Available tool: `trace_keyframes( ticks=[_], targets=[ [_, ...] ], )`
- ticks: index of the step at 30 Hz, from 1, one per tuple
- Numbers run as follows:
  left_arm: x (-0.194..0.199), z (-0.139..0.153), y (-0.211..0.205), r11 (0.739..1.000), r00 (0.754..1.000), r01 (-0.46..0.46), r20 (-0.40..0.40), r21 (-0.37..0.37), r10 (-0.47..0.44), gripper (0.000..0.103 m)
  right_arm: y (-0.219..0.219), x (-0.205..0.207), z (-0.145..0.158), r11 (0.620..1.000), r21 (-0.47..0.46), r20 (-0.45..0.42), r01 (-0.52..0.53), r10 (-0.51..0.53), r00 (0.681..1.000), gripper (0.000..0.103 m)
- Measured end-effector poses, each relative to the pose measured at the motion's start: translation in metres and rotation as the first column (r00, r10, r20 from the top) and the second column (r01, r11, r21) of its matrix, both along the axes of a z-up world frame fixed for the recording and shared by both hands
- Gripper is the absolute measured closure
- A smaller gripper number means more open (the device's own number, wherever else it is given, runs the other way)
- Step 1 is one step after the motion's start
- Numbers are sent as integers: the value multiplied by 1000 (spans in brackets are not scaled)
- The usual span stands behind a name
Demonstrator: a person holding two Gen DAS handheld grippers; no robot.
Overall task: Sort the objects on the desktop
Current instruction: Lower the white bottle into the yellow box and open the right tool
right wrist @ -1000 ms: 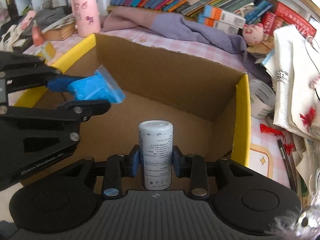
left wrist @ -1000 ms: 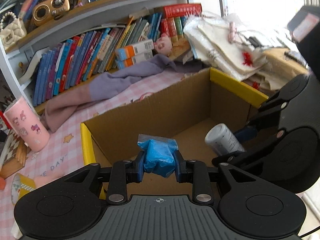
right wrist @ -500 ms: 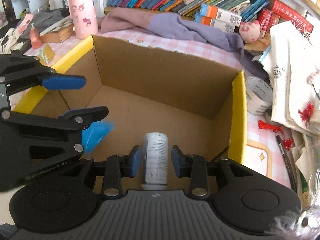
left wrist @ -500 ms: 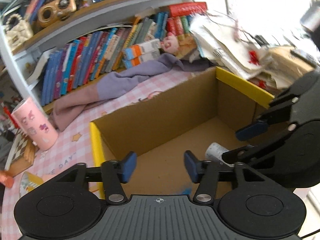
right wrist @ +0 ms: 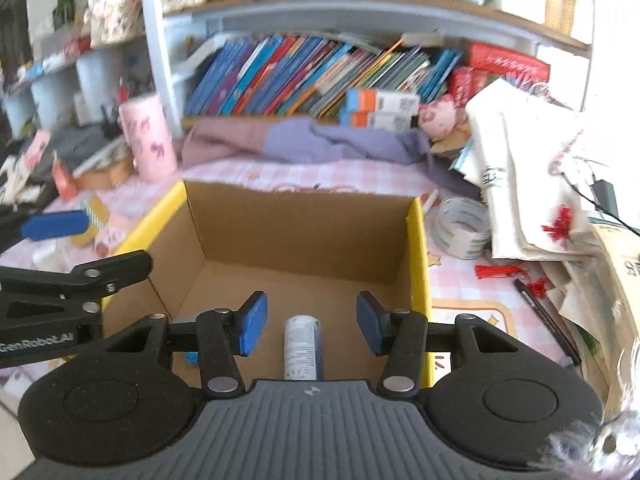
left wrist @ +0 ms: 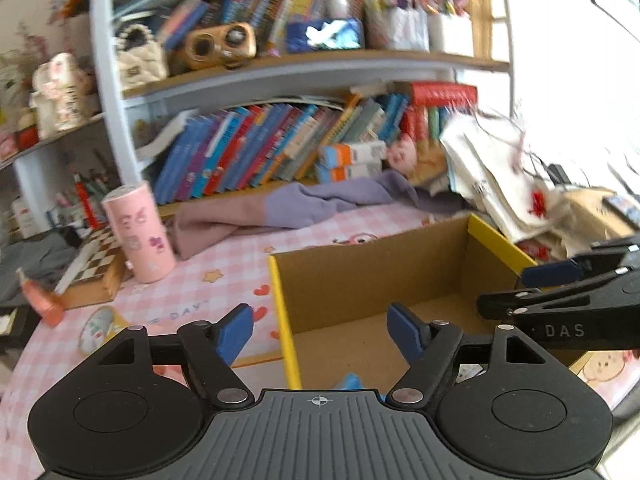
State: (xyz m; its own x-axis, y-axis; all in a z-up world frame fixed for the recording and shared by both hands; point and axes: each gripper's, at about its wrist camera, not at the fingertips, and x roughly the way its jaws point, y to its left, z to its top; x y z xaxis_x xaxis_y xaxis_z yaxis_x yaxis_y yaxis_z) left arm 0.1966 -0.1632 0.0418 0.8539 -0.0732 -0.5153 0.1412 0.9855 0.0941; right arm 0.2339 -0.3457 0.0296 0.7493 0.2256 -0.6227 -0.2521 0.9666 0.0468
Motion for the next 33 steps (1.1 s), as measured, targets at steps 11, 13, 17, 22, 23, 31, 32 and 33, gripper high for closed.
trace_keyframes(
  ticks=[11, 13, 17, 22, 23, 31, 32, 33],
  targets=[
    [-34, -6, 14, 999, 1000, -31, -4, -25, 31, 26, 2, -51, 4, 995, 26, 64, 100, -101, 993, 54],
    [-39, -8, 16, 1000, 1000, -18, -8, -25, 17, 26, 3, -57, 2, 994, 24, 57, 110, -112, 992, 54],
    [-45, -9, 21, 999, 1000, 14, -9, -32, -14, 26, 10, -70, -2, 990, 15, 38, 139, -139, 990, 54],
    [-55, -13, 32, 998, 998, 58, -20, -38, -59, 26, 21, -85, -4, 985, 3, 33, 170, -170, 985, 53],
    [-58, -14, 35, 997, 997, 68, -23, -37, -69, 26, 23, -88, -5, 984, 4, 30, 177, -177, 984, 53],
    [-80, -17, 67, 991, 991, 126, -39, -42, -128, 26, 52, -115, -9, 970, 8, -9, 242, -242, 970, 53],
    [-83, -17, 72, 990, 990, 131, -42, -44, -133, 26, 56, -118, -9, 968, 9, -14, 249, -249, 968, 53],
    [-86, -17, 77, 990, 990, 133, -44, -45, -135, 26, 60, -122, -10, 967, 10, -19, 255, -255, 967, 53]
  ],
)
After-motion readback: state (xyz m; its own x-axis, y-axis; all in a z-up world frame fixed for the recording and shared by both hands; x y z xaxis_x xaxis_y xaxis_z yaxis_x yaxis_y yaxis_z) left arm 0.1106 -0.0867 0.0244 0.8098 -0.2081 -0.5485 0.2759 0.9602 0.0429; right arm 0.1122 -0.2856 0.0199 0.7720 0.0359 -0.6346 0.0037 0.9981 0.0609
